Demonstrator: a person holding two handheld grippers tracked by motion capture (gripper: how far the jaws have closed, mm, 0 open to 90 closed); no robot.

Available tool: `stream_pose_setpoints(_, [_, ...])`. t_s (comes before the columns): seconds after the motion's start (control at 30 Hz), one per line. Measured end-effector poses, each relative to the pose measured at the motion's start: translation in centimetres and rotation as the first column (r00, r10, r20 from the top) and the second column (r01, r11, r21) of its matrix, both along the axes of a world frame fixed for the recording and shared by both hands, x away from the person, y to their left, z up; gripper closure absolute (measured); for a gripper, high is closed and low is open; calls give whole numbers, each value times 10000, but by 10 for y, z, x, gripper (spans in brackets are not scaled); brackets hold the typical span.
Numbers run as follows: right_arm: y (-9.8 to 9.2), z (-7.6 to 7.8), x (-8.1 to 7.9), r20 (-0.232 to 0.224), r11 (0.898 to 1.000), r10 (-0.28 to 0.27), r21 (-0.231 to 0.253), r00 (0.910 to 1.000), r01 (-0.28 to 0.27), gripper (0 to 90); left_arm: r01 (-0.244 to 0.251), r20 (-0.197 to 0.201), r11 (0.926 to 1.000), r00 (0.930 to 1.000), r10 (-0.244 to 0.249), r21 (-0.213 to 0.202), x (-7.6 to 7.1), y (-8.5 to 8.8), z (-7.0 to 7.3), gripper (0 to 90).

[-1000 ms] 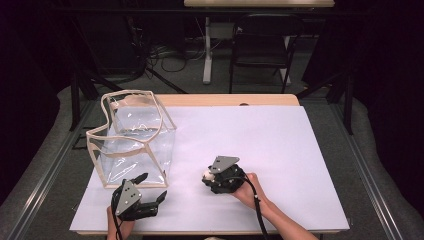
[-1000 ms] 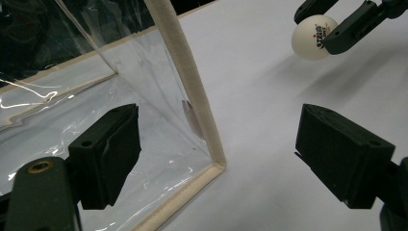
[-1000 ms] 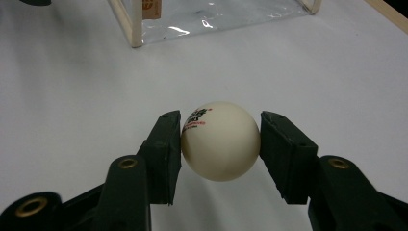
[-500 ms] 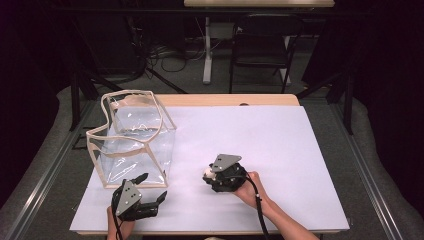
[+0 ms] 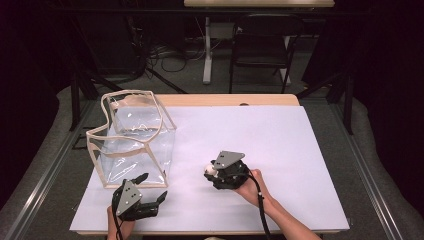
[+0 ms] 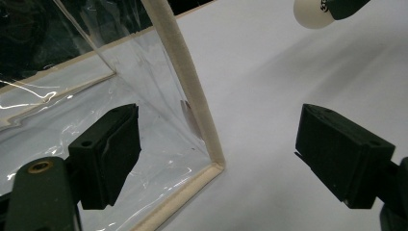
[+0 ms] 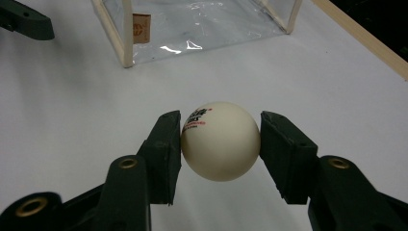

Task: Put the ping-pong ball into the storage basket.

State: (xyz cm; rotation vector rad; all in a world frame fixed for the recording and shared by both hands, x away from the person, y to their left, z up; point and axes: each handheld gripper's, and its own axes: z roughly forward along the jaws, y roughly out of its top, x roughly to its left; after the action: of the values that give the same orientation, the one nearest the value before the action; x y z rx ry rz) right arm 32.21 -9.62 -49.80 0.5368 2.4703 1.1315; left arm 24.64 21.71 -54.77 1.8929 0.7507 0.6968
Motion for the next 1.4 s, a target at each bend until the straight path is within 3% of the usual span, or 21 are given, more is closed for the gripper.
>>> stream_pose_setpoints(1.4, [3,53,12,850,9992,-31,408,9964,-4,509,-21,-8,10000,10000,21,-13,0,0,0,160])
